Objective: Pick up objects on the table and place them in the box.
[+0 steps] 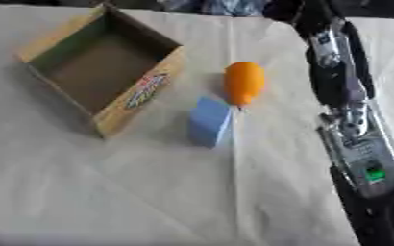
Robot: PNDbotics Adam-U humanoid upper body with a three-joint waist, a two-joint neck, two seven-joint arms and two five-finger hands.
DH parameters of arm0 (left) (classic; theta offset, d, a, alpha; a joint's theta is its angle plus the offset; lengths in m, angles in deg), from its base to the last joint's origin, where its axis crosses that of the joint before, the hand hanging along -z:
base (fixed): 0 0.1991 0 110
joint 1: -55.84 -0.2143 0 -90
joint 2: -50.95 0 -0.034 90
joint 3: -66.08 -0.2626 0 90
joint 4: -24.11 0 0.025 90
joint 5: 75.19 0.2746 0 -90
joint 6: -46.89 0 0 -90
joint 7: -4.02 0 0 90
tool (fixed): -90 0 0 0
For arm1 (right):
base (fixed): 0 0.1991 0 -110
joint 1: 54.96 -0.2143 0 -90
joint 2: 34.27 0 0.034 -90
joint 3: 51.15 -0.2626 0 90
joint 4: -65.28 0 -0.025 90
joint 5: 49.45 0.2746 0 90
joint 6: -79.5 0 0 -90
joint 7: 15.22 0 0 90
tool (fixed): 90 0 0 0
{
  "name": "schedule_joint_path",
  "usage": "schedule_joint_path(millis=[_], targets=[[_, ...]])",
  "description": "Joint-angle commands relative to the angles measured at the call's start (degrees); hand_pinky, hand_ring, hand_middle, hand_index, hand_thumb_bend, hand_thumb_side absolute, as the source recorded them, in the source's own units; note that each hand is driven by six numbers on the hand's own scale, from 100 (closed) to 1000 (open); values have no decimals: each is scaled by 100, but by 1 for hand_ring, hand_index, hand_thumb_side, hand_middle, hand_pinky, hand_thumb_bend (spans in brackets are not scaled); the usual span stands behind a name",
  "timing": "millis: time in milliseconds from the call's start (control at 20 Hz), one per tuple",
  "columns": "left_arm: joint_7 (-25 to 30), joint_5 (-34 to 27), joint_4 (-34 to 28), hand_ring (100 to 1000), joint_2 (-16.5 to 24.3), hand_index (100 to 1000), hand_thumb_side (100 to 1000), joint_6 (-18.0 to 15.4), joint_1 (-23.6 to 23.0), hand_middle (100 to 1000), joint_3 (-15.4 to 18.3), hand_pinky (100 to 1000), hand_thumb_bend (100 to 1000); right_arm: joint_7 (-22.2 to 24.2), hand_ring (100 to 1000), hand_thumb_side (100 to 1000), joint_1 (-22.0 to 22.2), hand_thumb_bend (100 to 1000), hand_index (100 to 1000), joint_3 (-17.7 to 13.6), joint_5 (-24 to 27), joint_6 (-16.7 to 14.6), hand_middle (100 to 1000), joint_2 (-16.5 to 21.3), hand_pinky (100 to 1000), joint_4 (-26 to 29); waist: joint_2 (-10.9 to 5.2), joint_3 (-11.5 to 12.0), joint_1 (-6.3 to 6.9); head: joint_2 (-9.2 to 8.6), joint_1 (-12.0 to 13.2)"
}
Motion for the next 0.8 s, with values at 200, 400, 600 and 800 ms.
schedule_joint_path(millis=[200,400,600,800], targets=[[-2,28,-81,806,84,699,989,16,27,1000,34,609,323,-19,725,982,-52,262,873,-61,-63,11,656,144,797,118,-117,4,18,3,3],[6,28,-81,806,103,699,989,23,15,1000,28,609,323,8,738,998,-130,240,874,-67,-311,167,672,477,806,78,-127,6,9,43,16],[24,26,-81,806,126,699,989,30,8,1000,15,608,323,278,752,1000,-339,226,872,40,-873,572,695,1022,817,-173,-134,15,-9,51,12],[43,26,-81,807,146,699,990,34,6,1000,2,608,322,655,774,1000,-636,233,868,236,-1453,860,732,1628,831,-593,-140,35,-21,41,7]])
